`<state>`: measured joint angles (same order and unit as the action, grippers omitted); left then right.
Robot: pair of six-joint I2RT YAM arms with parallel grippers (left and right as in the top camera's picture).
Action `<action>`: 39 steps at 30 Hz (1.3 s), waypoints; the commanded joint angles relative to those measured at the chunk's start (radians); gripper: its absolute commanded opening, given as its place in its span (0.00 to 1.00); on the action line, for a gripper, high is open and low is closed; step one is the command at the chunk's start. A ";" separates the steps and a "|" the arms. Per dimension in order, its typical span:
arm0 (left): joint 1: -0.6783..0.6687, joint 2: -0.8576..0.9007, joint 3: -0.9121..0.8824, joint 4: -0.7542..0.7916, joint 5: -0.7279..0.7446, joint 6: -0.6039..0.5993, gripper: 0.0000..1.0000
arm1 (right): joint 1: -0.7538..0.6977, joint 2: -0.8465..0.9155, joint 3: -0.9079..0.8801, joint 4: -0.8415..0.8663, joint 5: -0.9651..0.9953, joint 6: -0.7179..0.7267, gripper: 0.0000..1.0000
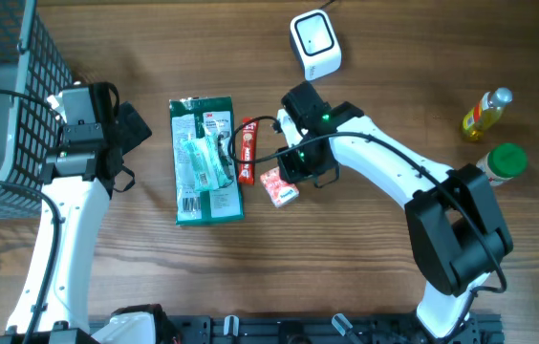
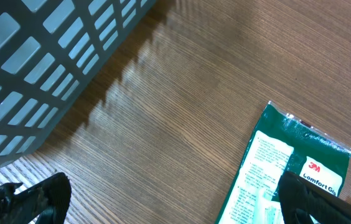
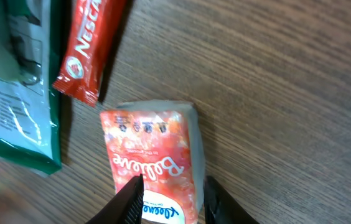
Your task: Scan the item barcode
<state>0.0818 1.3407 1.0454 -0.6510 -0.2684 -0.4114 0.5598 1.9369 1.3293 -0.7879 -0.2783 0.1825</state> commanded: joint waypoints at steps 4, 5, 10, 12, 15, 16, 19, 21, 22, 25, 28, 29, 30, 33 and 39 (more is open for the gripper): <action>0.006 -0.005 0.008 0.000 -0.013 0.012 1.00 | -0.001 -0.025 -0.032 0.014 0.016 0.001 0.33; 0.006 -0.005 0.008 0.000 -0.013 0.012 1.00 | -0.001 -0.025 -0.037 0.016 0.016 0.000 0.33; 0.006 -0.005 0.008 0.000 -0.013 0.012 1.00 | -0.001 -0.025 -0.093 0.073 0.016 0.000 0.33; 0.006 -0.005 0.008 0.000 -0.013 0.012 1.00 | 0.002 -0.025 -0.123 0.106 -0.003 0.000 0.32; 0.006 -0.005 0.008 0.000 -0.013 0.012 1.00 | 0.005 -0.025 -0.161 0.151 -0.004 0.000 0.31; 0.006 -0.005 0.008 0.000 -0.013 0.012 1.00 | 0.005 -0.023 -0.170 0.164 0.005 0.000 0.31; 0.006 -0.005 0.008 0.000 -0.013 0.012 1.00 | 0.005 -0.023 -0.180 0.177 0.044 0.000 0.24; 0.006 -0.005 0.008 0.000 -0.013 0.012 1.00 | 0.004 -0.023 -0.180 0.179 0.042 0.002 0.20; 0.006 -0.005 0.008 0.000 -0.013 0.012 1.00 | 0.004 -0.023 -0.180 0.179 0.042 0.002 0.20; 0.006 -0.005 0.008 0.000 -0.013 0.012 1.00 | 0.003 -0.024 -0.176 0.177 0.039 0.002 0.22; 0.006 -0.005 0.008 0.000 -0.013 0.012 1.00 | 0.003 -0.034 -0.146 0.170 -0.004 0.001 0.33; 0.006 -0.005 0.008 0.000 -0.013 0.012 1.00 | 0.003 -0.039 -0.135 0.170 -0.017 0.002 0.35; 0.006 -0.005 0.008 0.000 -0.013 0.012 1.00 | 0.003 -0.042 -0.124 0.170 -0.022 0.002 0.36; 0.006 -0.005 0.008 0.000 -0.013 0.012 1.00 | 0.003 -0.061 -0.109 0.170 -0.022 0.003 0.36; 0.006 -0.005 0.008 0.000 -0.013 0.012 1.00 | 0.003 -0.073 -0.110 0.162 -0.046 0.003 0.36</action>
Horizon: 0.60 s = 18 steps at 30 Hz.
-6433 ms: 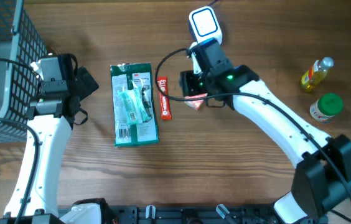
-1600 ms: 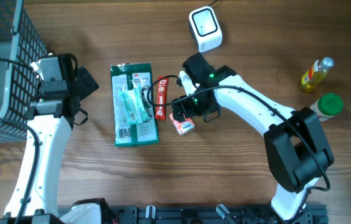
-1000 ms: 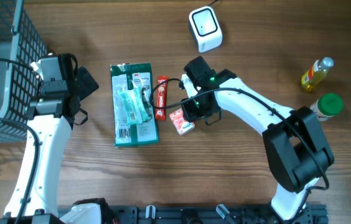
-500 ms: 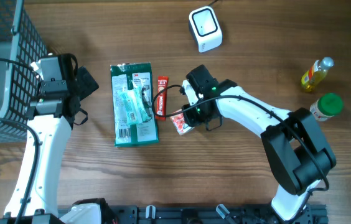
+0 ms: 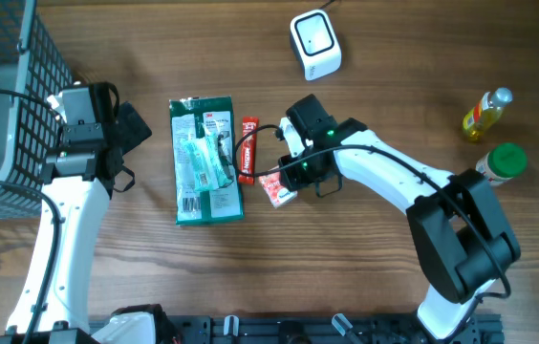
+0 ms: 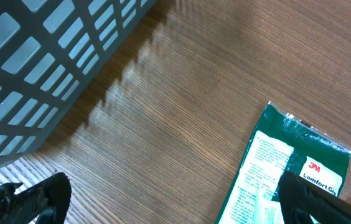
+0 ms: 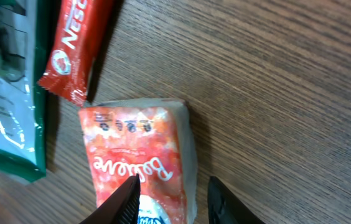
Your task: Scan the item barcode
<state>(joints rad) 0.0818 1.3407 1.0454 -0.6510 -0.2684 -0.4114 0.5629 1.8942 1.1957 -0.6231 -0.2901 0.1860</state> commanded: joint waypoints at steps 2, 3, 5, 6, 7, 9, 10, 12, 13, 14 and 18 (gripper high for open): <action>0.006 -0.005 0.008 0.000 -0.013 0.012 1.00 | 0.000 -0.030 0.024 -0.002 -0.048 0.000 0.36; 0.006 -0.005 0.008 0.000 -0.013 0.012 1.00 | 0.000 -0.030 0.024 -0.003 -0.048 0.000 0.36; 0.006 -0.005 0.008 0.000 -0.013 0.012 1.00 | 0.000 -0.030 0.023 -0.003 -0.047 0.000 0.36; 0.006 -0.005 0.008 0.000 -0.013 0.012 1.00 | 0.000 -0.030 0.022 -0.002 -0.047 0.000 0.36; 0.006 -0.005 0.008 0.000 -0.013 0.012 1.00 | 0.000 -0.030 0.019 -0.002 -0.045 -0.002 0.36; 0.006 -0.005 0.008 0.000 -0.013 0.012 1.00 | 0.000 -0.029 0.004 0.009 -0.024 -0.002 0.36; 0.006 -0.005 0.008 0.000 -0.013 0.012 1.00 | 0.000 -0.027 -0.006 0.018 -0.012 -0.001 0.37; 0.006 -0.005 0.008 0.000 -0.013 0.012 1.00 | 0.000 -0.022 -0.024 0.035 0.006 0.000 0.37; 0.006 -0.005 0.008 0.000 -0.013 0.012 1.00 | 0.000 -0.018 -0.032 0.045 0.005 0.000 0.37; 0.006 -0.005 0.008 0.000 -0.013 0.012 1.00 | 0.000 -0.012 -0.041 0.060 0.005 0.000 0.36; 0.006 -0.005 0.008 0.000 -0.013 0.012 1.00 | 0.000 0.000 -0.077 0.097 0.002 0.001 0.34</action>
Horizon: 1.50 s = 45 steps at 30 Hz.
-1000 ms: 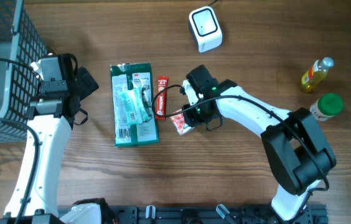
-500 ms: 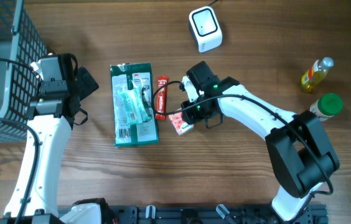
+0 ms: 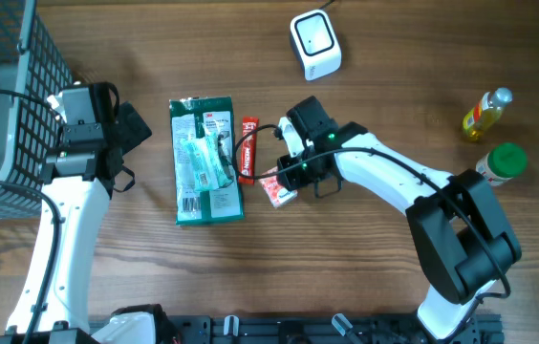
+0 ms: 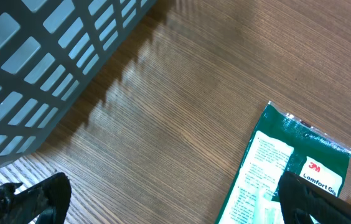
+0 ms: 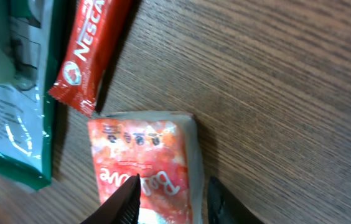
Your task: Scan the item barcode
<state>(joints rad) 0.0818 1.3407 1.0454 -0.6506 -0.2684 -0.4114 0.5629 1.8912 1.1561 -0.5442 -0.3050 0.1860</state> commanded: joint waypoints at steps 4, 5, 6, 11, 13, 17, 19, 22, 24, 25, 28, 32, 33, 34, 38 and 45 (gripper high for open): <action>0.006 -0.005 0.008 0.000 -0.013 0.012 1.00 | -0.002 0.003 -0.059 0.009 0.021 -0.001 0.28; 0.006 -0.005 0.008 0.000 -0.013 0.012 1.00 | -0.002 0.003 -0.059 0.007 0.020 0.000 0.27; 0.006 -0.005 0.008 0.000 -0.013 0.012 1.00 | -0.002 0.003 -0.059 0.008 0.019 0.002 0.27; 0.006 -0.005 0.008 0.000 -0.013 0.012 1.00 | -0.002 0.001 -0.047 0.007 -0.018 0.005 0.04; 0.006 -0.005 0.008 0.000 -0.013 0.012 1.00 | -0.013 -0.010 -0.028 -0.007 -0.060 0.008 0.04; 0.006 -0.005 0.008 0.000 -0.013 0.012 1.00 | -0.093 -0.082 0.003 -0.060 -0.220 -0.004 0.04; 0.006 -0.005 0.008 0.000 -0.013 0.012 1.00 | -0.143 -0.117 0.003 -0.062 -0.354 -0.007 0.04; 0.006 -0.005 0.008 0.000 -0.013 0.012 1.00 | -0.224 -0.154 0.003 -0.059 -0.636 -0.068 0.04; 0.006 -0.005 0.008 0.000 -0.013 0.012 1.00 | -0.277 -0.162 0.003 -0.063 -0.825 -0.105 0.04; 0.006 -0.005 0.008 0.000 -0.013 0.012 1.00 | -0.297 -0.162 0.003 -0.063 -0.903 -0.113 0.04; 0.006 -0.005 0.008 0.000 -0.013 0.012 1.00 | -0.351 -0.161 0.001 -0.063 -1.077 -0.155 0.04; 0.006 -0.005 0.008 0.000 -0.013 0.012 1.00 | -0.401 -0.161 0.001 -0.062 -1.228 -0.171 0.04; 0.006 -0.005 0.008 0.000 -0.013 0.012 1.00 | -0.410 -0.161 0.001 -0.061 -1.267 -0.172 0.04; 0.006 -0.005 0.008 0.000 -0.013 0.012 1.00 | -0.415 -0.161 0.001 -0.061 -1.306 -0.171 0.04; 0.006 -0.005 0.008 0.000 -0.013 0.012 1.00 | -0.428 -0.162 0.001 -0.064 -1.318 -0.155 0.04; 0.006 -0.005 0.008 0.000 -0.013 0.012 1.00 | -0.429 -0.163 0.001 -0.090 -1.318 -0.151 0.04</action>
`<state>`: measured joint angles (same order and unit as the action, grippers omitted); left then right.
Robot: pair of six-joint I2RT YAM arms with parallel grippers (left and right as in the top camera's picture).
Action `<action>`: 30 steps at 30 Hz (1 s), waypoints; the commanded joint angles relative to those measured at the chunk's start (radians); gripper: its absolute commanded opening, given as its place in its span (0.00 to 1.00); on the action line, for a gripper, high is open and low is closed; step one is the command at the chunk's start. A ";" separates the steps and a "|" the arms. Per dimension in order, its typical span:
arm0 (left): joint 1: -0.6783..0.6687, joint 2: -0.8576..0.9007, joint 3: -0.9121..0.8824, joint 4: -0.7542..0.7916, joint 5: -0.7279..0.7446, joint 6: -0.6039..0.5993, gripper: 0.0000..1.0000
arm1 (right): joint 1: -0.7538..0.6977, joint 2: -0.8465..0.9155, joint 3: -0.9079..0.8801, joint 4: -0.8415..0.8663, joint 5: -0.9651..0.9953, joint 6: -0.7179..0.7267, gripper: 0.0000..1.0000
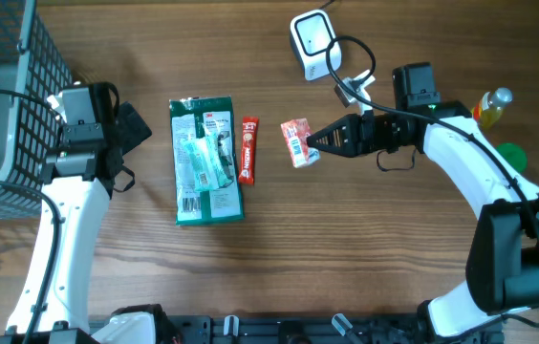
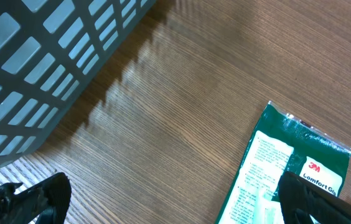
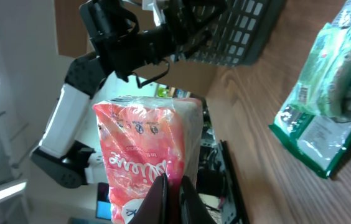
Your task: Scan the item barcode
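Observation:
A red-and-pink tissue packet [image 1: 296, 141] hangs above the table in the overhead view, in front of the white scanner [image 1: 314, 42]. My right gripper [image 1: 317, 139] is shut on its right end, with the arm lying level and pointing left. In the right wrist view the packet [image 3: 141, 149] stands up from the pinched fingers of the gripper [image 3: 173, 202]. My left gripper [image 1: 128, 143] stands open at the left with nothing between its fingers [image 2: 29, 198].
A green 3M package [image 1: 205, 160] and a red Nescafe stick [image 1: 247, 149] lie left of the packet. A grey basket [image 1: 2, 105] stands at the far left. A yellow bottle [image 1: 487, 112] and a green-lidded jar [image 1: 508, 160] stand at the right.
My right gripper, then open astride the packet on the table, is now shut on it. It holds the packet up in the air, farther right and nearer the scanner, with the wrist turned sideways.
At all three earlier moments my right gripper stood open over the packet beside the Nescafe stick, shifting slightly between them. Now it is shut on the packet and has it off the table, in front of the scanner. The left arm stayed still throughout.

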<state>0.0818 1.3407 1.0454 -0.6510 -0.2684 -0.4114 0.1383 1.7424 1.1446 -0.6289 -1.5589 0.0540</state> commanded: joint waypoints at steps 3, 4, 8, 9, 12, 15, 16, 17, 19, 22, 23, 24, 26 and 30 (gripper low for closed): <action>0.006 -0.005 0.008 0.000 -0.013 0.012 1.00 | -0.004 -0.014 0.013 -0.010 -0.064 -0.017 0.05; 0.006 -0.005 0.008 0.000 -0.013 0.012 1.00 | -0.004 -0.014 0.013 -0.017 -0.064 -0.017 0.04; 0.006 -0.005 0.008 0.000 -0.013 0.012 1.00 | -0.004 -0.014 0.013 -0.039 -0.062 -0.018 0.04; 0.006 -0.005 0.008 0.000 -0.013 0.012 1.00 | -0.004 -0.014 0.013 -0.042 -0.058 -0.021 0.04; 0.006 -0.005 0.008 0.000 -0.013 0.012 1.00 | -0.004 -0.014 0.012 -0.046 -0.047 -0.027 0.04; 0.006 -0.005 0.008 0.000 -0.013 0.012 1.00 | -0.004 -0.014 0.012 -0.045 -0.013 -0.025 0.05; 0.006 -0.005 0.008 0.000 -0.013 0.012 1.00 | -0.004 -0.014 0.012 -0.046 0.004 -0.025 0.04; 0.006 -0.005 0.008 0.000 -0.013 0.012 1.00 | -0.004 -0.014 0.012 -0.046 0.019 -0.025 0.04; 0.006 -0.005 0.008 0.000 -0.013 0.012 1.00 | 0.001 -0.014 0.012 -0.049 0.055 -0.024 0.04; 0.006 -0.005 0.008 0.000 -0.013 0.012 1.00 | 0.008 -0.014 0.012 -0.069 0.103 -0.024 0.04; 0.006 -0.005 0.008 0.000 -0.013 0.012 1.00 | 0.010 -0.014 0.012 -0.073 0.122 -0.024 0.04; 0.006 -0.005 0.008 0.000 -0.013 0.012 1.00 | 0.012 -0.014 0.012 -0.074 0.139 -0.025 0.04; 0.006 -0.005 0.008 0.000 -0.013 0.012 1.00 | 0.015 -0.014 0.012 -0.076 0.175 -0.024 0.04; 0.006 -0.005 0.008 0.000 -0.013 0.012 1.00 | 0.025 -0.014 0.012 -0.077 0.249 -0.024 0.04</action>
<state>0.0818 1.3407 1.0454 -0.6510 -0.2684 -0.4114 0.1501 1.7424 1.1446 -0.7033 -1.3922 0.0502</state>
